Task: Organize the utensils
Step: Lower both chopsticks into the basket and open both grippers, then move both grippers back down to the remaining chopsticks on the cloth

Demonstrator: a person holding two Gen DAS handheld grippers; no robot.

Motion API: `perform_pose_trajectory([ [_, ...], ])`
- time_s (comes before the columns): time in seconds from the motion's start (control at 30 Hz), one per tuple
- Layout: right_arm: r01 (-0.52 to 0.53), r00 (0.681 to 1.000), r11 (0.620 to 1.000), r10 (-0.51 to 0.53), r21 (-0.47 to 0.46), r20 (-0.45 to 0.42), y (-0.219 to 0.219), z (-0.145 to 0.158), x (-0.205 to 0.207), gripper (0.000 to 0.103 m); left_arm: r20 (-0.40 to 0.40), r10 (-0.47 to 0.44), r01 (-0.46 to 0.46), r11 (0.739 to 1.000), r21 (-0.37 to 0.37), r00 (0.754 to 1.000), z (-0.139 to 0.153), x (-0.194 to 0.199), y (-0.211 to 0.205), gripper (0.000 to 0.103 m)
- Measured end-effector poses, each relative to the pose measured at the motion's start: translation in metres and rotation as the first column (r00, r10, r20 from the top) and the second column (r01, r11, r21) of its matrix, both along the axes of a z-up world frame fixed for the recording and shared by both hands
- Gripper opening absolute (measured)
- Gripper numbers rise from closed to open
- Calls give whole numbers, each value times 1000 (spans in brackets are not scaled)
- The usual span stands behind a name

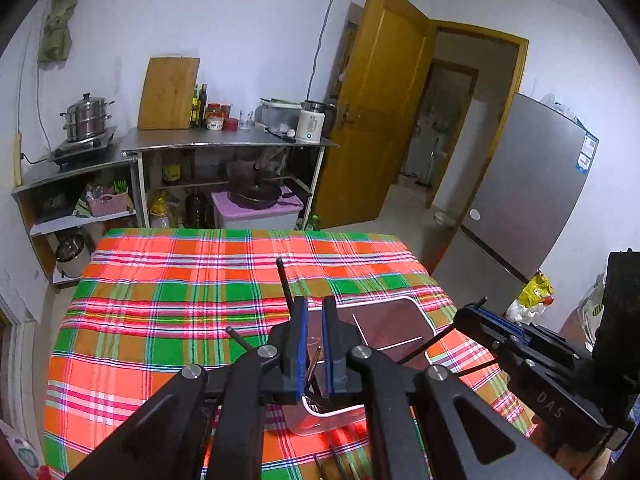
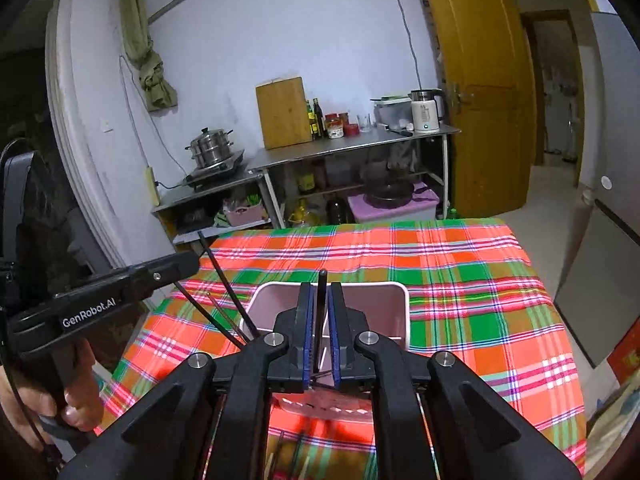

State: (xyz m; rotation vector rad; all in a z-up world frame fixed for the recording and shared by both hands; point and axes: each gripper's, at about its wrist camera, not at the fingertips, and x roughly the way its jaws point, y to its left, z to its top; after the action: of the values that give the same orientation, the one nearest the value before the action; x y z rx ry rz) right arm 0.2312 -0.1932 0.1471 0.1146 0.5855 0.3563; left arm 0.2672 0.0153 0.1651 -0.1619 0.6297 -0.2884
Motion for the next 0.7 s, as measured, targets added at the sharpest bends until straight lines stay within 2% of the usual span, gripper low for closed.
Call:
perform_pose_trajectory([
  [0.37, 5, 998, 999, -7, 37, 55, -20, 21, -39, 12, 69, 16, -15, 1000, -19, 997, 21, -54, 14, 6],
  [0.5, 7, 998, 999, -9, 41, 65, -26, 18, -62, 12, 69, 21, -21, 1000, -7, 997, 13, -79, 14, 7],
  [0.7, 14, 998, 999, -16, 29, 65, -34, 1, -99, 12, 58, 17, -17, 1000, -2, 998, -13, -121, 14, 7],
])
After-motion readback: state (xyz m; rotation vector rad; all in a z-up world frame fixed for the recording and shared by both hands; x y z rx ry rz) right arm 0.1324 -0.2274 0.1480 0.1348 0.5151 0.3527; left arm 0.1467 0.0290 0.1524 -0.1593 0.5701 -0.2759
